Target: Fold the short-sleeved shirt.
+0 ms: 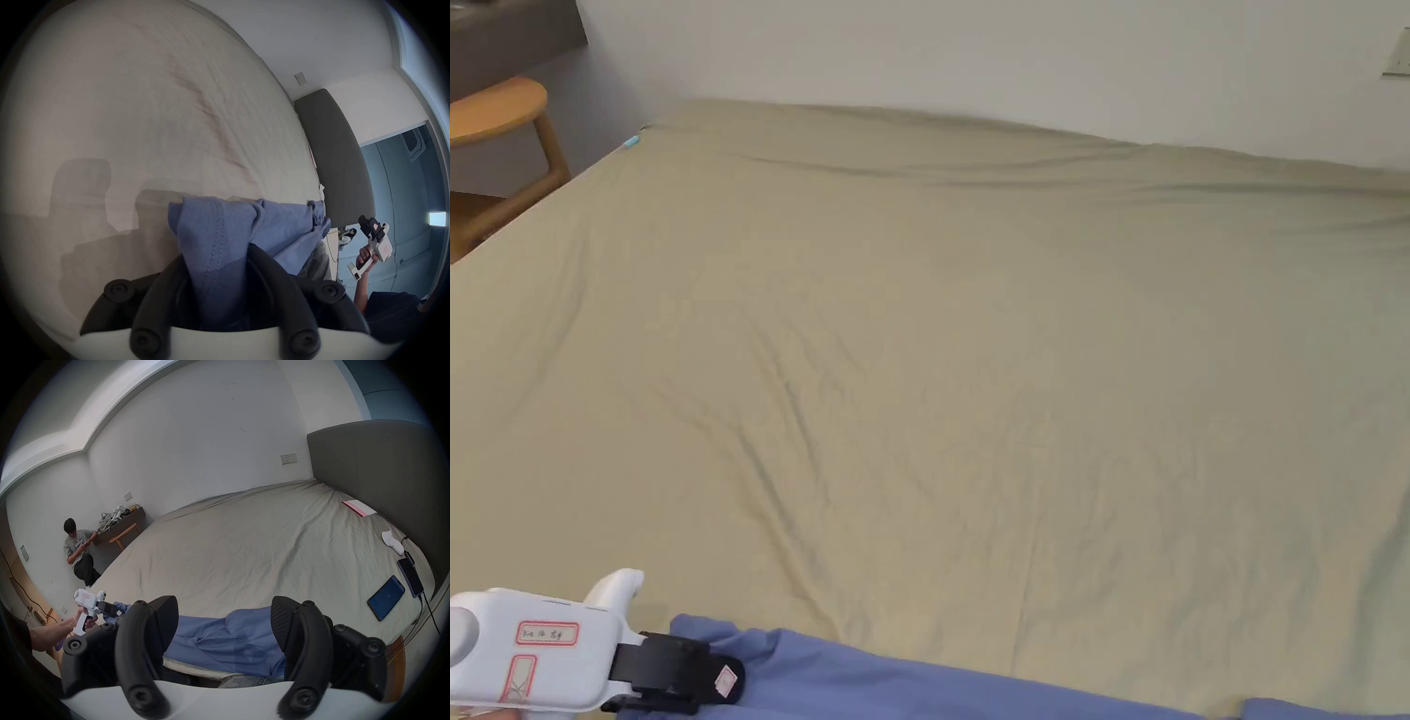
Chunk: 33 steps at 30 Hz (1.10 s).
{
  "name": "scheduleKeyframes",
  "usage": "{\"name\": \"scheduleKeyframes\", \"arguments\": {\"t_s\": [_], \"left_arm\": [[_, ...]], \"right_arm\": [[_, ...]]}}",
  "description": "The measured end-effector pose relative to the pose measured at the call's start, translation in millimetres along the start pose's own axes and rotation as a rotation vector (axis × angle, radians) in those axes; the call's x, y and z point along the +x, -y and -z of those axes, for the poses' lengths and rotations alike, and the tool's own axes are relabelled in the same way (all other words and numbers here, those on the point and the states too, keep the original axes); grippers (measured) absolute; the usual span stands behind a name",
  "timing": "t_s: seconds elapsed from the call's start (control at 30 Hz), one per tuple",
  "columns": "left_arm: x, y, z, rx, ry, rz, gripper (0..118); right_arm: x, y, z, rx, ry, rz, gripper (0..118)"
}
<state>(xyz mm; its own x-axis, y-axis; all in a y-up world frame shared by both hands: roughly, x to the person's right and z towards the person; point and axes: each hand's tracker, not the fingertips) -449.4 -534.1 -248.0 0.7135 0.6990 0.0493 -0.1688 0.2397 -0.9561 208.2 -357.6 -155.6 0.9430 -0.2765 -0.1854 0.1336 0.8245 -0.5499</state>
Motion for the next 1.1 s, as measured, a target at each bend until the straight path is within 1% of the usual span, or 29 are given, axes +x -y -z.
{"name": "scheduleKeyframes", "arguments": {"t_s": [0.07,0.17,0.23,0.4,0.47,0.53,0.57,0.6,0.63,0.67,0.7,0.73,0.77,0.83,0.9,0.97,1.0,1.03,1.1], "left_arm": [[-7,-1,-16,0.017,-0.041,0.009,16],[-19,0,-41,0.047,-0.071,-0.023,16],[-30,-3,-61,0.088,-0.147,-0.03,16],[-53,-9,-126,0.194,-0.294,-0.099,16],[-56,-12,-146,0.173,-0.339,-0.102,16],[-49,-15,-159,0.168,-0.445,-0.076,16],[-42,-16,-162,0.16,-0.481,-0.062,16],[-35,-17,-161,0.143,-0.5,-0.03,16],[-27,-18,-156,0.131,-0.526,-0.005,16],[-17,-21,-148,0.123,-0.616,-0.017,16],[-7,-23,-140,0.112,-0.674,-0.012,16],[3,-24,-131,0.134,-0.663,0.076,16],[13,-27,-122,0.126,-0.653,0.109,16],[34,-33,-101,0.063,-0.545,0.104,16],[61,-36,-71,-0.013,-0.499,0.171,16],[90,-39,-37,-0.069,-0.525,0.275,16],[103,-38,-19,-0.08,-0.529,0.328,16],[115,-40,-2,-0.109,-0.518,0.352,16],[136,-41,29,-0.147,-0.421,0.332,16]], "right_arm": [[-2,0,3,0.001,-0.016,0.0,85],[-4,1,7,0.002,-0.041,0.0,85],[-7,2,12,-0.005,-0.043,-0.005,85],[-14,3,19,-0.01,-0.048,-0.036,85],[-16,3,19,0.012,-0.037,-0.038,85],[-17,1,17,0.047,-0.033,-0.033,85],[-19,0,15,0.068,-0.023,-0.037,83],[-22,-1,13,0.093,0.001,-0.049,74],[-25,-2,9,0.137,0.031,-0.068,36],[-28,-1,4,0.193,0.071,-0.088,1],[-33,-4,1,0.225,0.128,-0.122,1],[-39,-7,0,0.262,0.16,-0.158,1],[-41,-7,-6,0.296,0.21,-0.169,1],[-45,-11,-16,0.302,0.152,-0.213,1],[-52,-12,-26,0.346,0.192,-0.286,1],[-58,-9,-32,0.362,0.216,-0.354,1],[-60,-6,-35,0.368,0.222,-0.363,1],[-63,-9,-35,0.369,0.228,-0.363,1],[-64,-6,-40,0.369,0.222,-0.368,1]]}}
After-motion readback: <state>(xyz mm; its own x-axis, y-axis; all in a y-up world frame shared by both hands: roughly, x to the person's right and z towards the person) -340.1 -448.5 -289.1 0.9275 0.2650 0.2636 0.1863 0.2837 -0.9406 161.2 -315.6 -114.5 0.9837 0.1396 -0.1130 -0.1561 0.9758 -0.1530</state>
